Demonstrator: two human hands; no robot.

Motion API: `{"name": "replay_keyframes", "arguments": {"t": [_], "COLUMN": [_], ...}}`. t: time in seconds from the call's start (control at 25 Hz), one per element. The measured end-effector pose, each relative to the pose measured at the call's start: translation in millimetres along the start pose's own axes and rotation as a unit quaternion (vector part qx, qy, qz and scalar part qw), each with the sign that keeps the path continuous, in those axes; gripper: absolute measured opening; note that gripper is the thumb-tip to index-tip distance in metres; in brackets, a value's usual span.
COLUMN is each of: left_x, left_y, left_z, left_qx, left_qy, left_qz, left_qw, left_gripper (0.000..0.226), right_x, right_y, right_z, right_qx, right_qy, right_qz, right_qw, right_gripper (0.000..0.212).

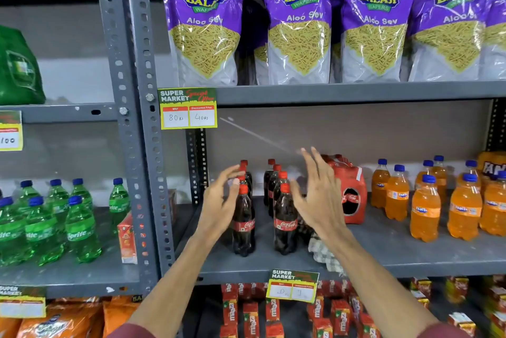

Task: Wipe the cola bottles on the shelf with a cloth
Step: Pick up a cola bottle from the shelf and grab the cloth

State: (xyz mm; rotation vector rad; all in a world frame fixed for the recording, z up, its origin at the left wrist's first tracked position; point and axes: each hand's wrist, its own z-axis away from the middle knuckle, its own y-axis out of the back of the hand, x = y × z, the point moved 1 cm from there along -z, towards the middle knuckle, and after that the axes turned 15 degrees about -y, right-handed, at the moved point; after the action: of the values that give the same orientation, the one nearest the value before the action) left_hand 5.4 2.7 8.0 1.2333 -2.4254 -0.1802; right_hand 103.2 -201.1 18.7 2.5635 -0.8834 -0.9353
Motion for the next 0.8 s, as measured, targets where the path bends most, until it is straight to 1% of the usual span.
{"name": "replay_keyframes", "arguments": {"t": [0.04,0.08,0.16,0.2,0.28,0.32,0.4,0.48,0.56,0.64,0.72,0.8], "left_x": [-9.3,-15.3,-25.9,-31.7,-29.9,-27.7,-31.5,-36.7,-41.0,-43.1,-42.9,-40.5], "left_y": [-0.3,-1.2,-5.3,-9.2,-13.4,-14.0,-16.7,-17.0,-19.3,-24.3,-29.1,-32.5], "left_z": [2.3,4.7,14.2,18.8,22.7,22.1,19.4,16.5,15.0,15.3,17.7,19.4], "left_qx": [0.015,0.006,-0.005,-0.023,-0.054,-0.062,-0.057,-0.051,-0.066,-0.067,-0.043,0.002], "left_qy": [0.04,0.078,0.148,0.172,0.211,0.211,0.214,0.208,0.2,0.198,0.202,0.208], "left_qz": [0.077,0.145,0.227,0.24,0.264,0.28,0.307,0.335,0.348,0.347,0.351,0.363], "left_qw": [0.996,0.986,0.962,0.955,0.94,0.934,0.926,0.918,0.914,0.914,0.913,0.908], "left_gripper": [0.034,0.035,0.032,0.029,0.027,0.029,0.032,0.035,0.039,0.041,0.045,0.048], "right_x": [11.4,24.4,55.9,67.4,79.0,82.1,85.4,85.0,86.3,90.3,94.2,97.0], "right_y": [3.0,2.6,2.6,-1.0,-7.9,-10.7,-14.2,-19.4,-24.1,-28.8,-33.3,-34.1], "right_z": [-3.1,-5.3,-1.0,5.3,22.6,30.1,40.9,48.7,52.8,54.3,55.1,55.6], "right_qx": [0.002,-0.002,-0.052,-0.088,-0.156,-0.188,-0.211,-0.218,-0.219,-0.229,-0.232,-0.217], "right_qy": [0.003,-0.001,-0.02,-0.03,-0.037,-0.049,-0.06,-0.061,-0.065,-0.095,-0.113,-0.115], "right_qz": [0.014,0.044,0.143,0.187,0.235,0.241,0.239,0.24,0.236,0.204,0.161,0.115], "right_qw": [1.0,0.999,0.988,0.978,0.959,0.951,0.946,0.944,0.944,0.947,0.953,0.962], "right_gripper": [0.059,0.052,0.049,0.05,0.055,0.057,0.058,0.057,0.056,0.054,0.05,0.046]}}
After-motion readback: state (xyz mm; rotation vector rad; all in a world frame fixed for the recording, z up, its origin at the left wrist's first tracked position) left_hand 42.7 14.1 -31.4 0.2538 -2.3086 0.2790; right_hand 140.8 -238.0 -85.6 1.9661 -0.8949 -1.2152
